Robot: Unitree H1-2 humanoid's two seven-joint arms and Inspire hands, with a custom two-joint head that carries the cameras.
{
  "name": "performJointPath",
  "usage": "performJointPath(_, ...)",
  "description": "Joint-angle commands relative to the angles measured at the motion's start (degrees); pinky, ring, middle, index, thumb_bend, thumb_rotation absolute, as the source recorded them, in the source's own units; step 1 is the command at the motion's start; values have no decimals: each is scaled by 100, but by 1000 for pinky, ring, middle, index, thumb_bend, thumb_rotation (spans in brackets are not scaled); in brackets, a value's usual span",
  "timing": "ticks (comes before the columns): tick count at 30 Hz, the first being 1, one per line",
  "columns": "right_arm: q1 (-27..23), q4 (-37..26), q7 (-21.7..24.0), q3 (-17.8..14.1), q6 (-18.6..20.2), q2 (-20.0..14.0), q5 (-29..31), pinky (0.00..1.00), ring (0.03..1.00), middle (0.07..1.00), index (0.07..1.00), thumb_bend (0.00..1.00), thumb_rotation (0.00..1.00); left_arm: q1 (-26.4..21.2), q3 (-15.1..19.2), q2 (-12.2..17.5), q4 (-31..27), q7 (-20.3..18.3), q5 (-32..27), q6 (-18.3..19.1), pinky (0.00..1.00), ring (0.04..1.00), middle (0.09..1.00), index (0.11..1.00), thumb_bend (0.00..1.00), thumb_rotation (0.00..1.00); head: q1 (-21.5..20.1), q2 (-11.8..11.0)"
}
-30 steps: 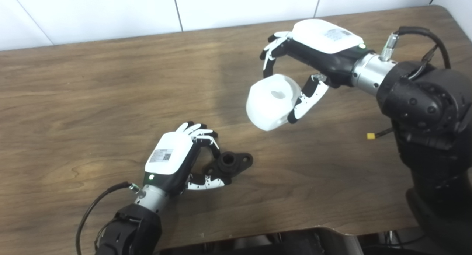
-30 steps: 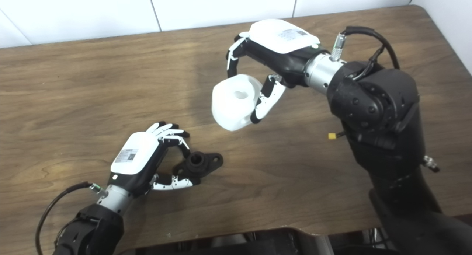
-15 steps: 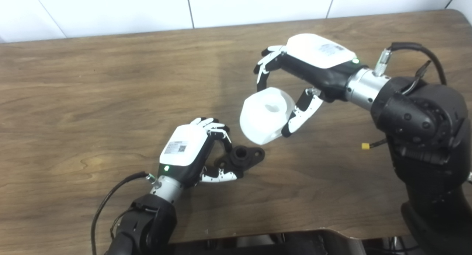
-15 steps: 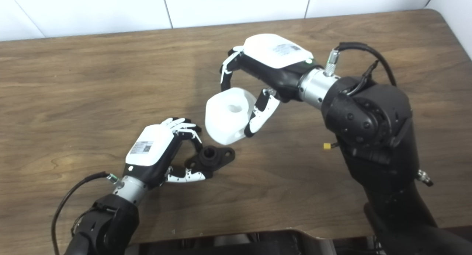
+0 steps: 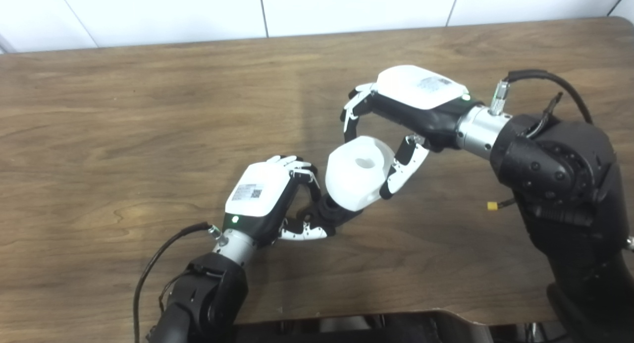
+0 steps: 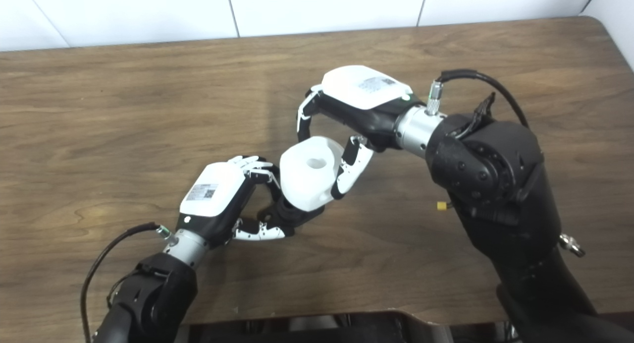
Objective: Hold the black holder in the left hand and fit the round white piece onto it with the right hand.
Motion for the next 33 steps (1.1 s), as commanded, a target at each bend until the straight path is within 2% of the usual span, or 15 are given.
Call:
performJointPath(1,-122,-57,-198,-18,-120,5,28,822,918,789,483,525,151,-25,-97,-20,154,-232,97,46,909,877,800,488,517,56,4,6)
performJointPath(7,39,62,-350,85,-145,77,-24,828,932,796,482,526,148,-41,-127,-24,113,-291,163,94,913,876,800,488,517,56,26,16)
performJointPath(14,-7,73,-423,156,-118,187,-50,829,933,796,482,525,149,-71,-164,-33,109,-313,169,136,904,874,800,488,518,56,19,35)
performJointPath(18,-89,30,-369,126,-20,210,-53,852,938,799,482,523,152,-76,-187,-52,92,-314,185,158,903,873,797,488,518,56,36,48)
performJointPath(27,-254,-65,-385,-19,-12,117,-4,831,913,795,484,523,155,-100,-193,-79,123,-347,196,172,909,873,797,488,518,56,44,19)
performJointPath(33,-228,-72,-378,25,-34,169,-24,842,910,795,484,524,155,-102,-199,-105,95,-402,224,195,909,874,798,488,518,56,85,51)
